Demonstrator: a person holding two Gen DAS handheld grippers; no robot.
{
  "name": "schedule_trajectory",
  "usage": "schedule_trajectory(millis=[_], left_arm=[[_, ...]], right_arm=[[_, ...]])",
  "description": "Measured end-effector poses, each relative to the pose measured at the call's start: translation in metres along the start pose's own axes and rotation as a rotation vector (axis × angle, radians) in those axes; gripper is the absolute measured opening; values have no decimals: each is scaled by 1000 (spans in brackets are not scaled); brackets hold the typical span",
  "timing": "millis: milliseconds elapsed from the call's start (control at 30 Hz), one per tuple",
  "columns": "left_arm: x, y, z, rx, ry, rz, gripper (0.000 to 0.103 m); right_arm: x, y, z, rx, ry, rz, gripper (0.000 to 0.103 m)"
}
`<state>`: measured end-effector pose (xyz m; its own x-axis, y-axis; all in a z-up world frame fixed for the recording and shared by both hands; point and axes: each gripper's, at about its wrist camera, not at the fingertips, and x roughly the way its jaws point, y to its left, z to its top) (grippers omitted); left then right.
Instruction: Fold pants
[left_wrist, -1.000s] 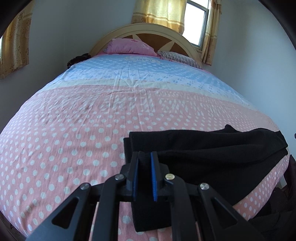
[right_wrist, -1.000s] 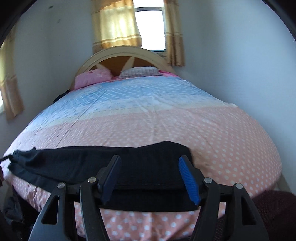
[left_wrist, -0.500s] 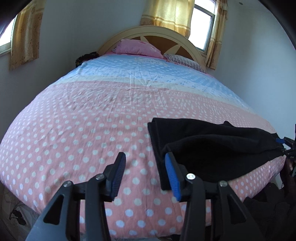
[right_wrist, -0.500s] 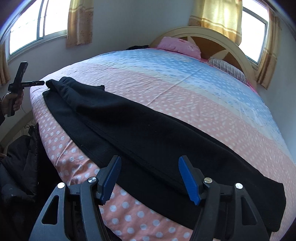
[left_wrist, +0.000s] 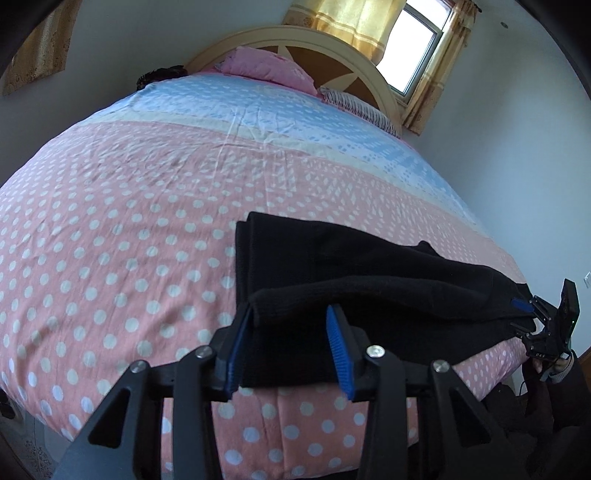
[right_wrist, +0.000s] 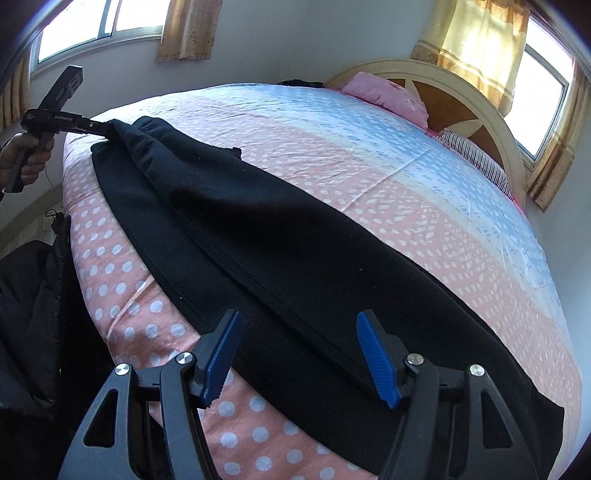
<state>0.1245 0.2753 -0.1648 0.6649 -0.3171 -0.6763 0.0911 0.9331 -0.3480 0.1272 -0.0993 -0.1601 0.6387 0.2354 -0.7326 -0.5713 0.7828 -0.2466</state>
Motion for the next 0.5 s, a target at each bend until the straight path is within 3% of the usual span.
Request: schedule_trajectory(millis=[67, 133, 233, 367, 500], left_arm=[[-1, -2, 1, 15, -17, 13, 25], [-3, -1, 4, 22, -33, 20, 15], [-5, 2, 7, 12, -52, 8, 12], [-2, 0, 14, 24, -67, 13, 9], [-13, -1, 20, 8, -129, -29, 8]], right_arm=[[8, 7, 4, -21, 10, 5, 53], [15, 11, 9, -35, 17, -4, 50], [26, 15, 15, -45, 30, -4, 45], [30, 17, 24, -41, 32, 10, 6], [6, 16, 32, -32, -6, 34, 4]])
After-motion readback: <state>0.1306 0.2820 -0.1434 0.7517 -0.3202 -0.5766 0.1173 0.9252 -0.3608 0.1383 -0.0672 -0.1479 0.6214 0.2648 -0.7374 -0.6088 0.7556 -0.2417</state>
